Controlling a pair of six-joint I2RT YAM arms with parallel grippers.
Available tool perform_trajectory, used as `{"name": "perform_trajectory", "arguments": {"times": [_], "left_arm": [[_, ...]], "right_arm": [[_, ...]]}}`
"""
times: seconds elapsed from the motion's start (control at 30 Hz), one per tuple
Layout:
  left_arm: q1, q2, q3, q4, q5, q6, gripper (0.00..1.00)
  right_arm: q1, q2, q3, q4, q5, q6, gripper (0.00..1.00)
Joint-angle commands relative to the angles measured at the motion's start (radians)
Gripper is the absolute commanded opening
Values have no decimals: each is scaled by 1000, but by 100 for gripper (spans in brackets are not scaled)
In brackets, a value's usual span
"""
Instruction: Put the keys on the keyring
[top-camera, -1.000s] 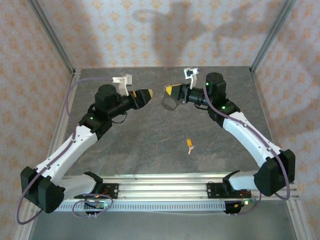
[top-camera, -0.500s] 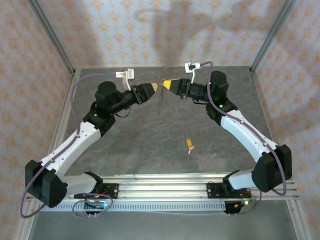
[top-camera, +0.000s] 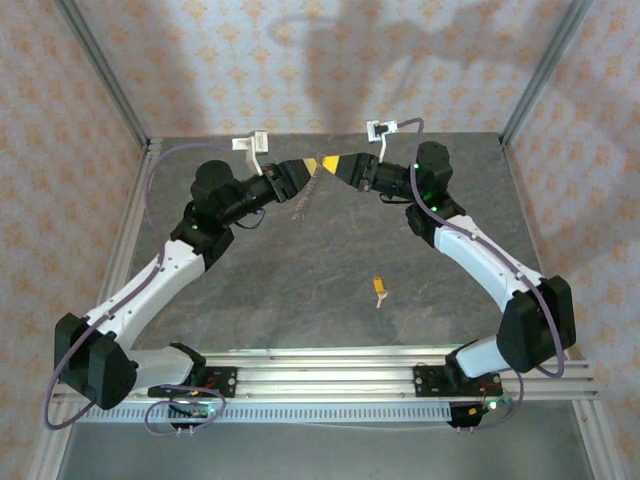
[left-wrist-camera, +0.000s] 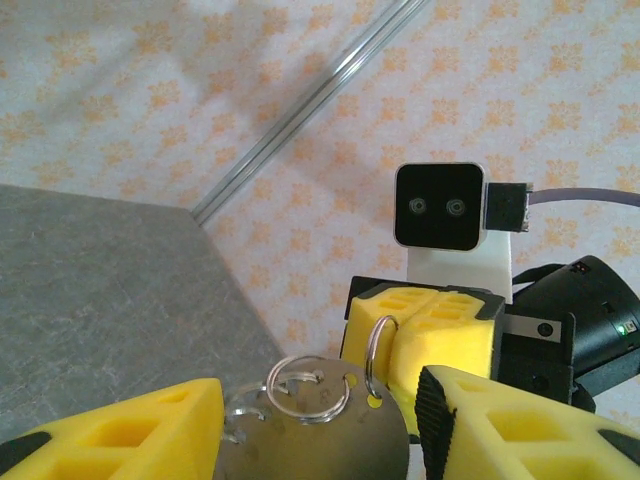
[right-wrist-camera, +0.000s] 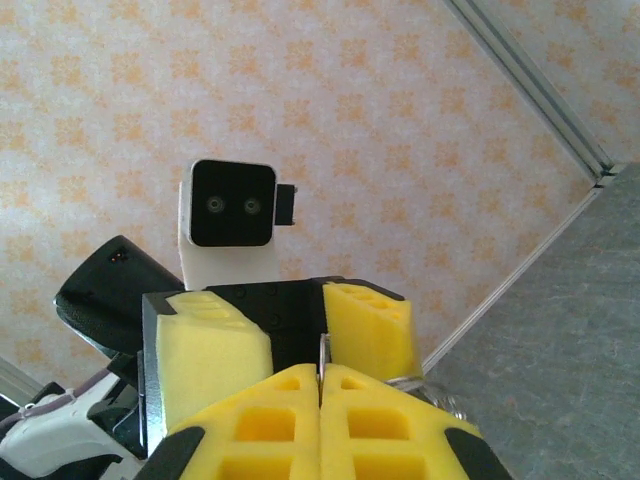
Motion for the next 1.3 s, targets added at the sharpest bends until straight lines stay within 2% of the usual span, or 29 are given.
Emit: {"name": "perform_trajectory", "arguments": {"times": [0.0,0.77,1.27], "left_arm": [[-11,14,47,70,31,-12,54],[-35,53,79,74,31,4,48],[-36,33,47,83,44,14,34]], "right_arm": [[3,3,-3,101,-26,29,0],[12,-2,-11,88,-20,16,0],[11,-9,-17,66,-3,-8,0]]}}
